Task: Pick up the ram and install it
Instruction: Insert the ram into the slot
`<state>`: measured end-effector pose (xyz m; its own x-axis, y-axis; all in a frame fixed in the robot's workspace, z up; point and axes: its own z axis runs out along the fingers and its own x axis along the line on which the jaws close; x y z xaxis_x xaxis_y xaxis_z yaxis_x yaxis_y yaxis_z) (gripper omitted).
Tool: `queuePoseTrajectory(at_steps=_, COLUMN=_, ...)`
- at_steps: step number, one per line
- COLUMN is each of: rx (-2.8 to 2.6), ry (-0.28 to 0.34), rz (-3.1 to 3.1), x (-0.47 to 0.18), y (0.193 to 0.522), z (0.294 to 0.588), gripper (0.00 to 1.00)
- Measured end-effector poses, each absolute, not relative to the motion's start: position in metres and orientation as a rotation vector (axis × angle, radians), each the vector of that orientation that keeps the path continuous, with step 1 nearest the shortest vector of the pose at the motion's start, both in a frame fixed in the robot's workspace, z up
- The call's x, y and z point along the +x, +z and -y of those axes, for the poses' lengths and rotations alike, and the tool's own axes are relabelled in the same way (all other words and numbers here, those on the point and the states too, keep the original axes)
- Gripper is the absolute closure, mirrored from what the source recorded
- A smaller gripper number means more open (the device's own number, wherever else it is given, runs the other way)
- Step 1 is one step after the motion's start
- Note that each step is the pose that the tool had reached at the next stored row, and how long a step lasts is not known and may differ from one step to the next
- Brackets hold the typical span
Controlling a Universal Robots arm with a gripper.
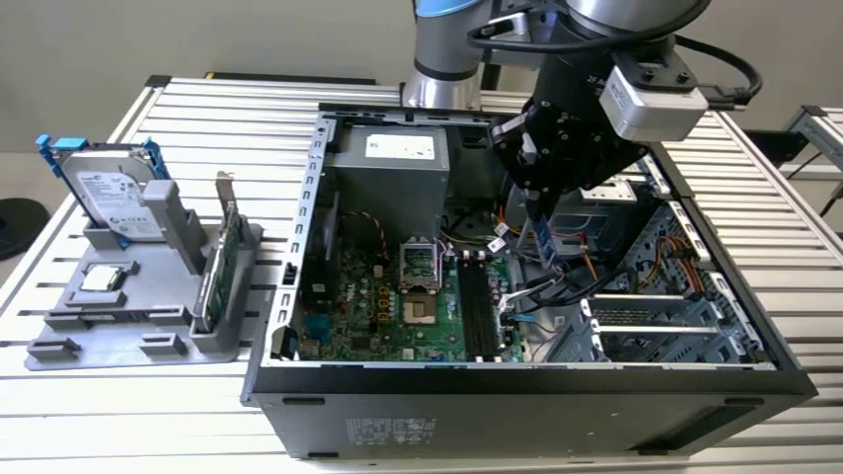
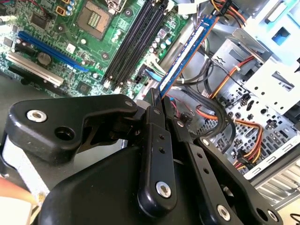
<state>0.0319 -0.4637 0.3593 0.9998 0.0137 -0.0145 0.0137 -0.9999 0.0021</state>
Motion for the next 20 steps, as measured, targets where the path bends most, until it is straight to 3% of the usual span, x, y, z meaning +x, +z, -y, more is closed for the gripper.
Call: queuePoseTrajectory(at_steps=20, rx=3.139, ry=-0.023, rz=0.016, x=0.0319, y=0.352, z=0.4635, gripper=1.0)
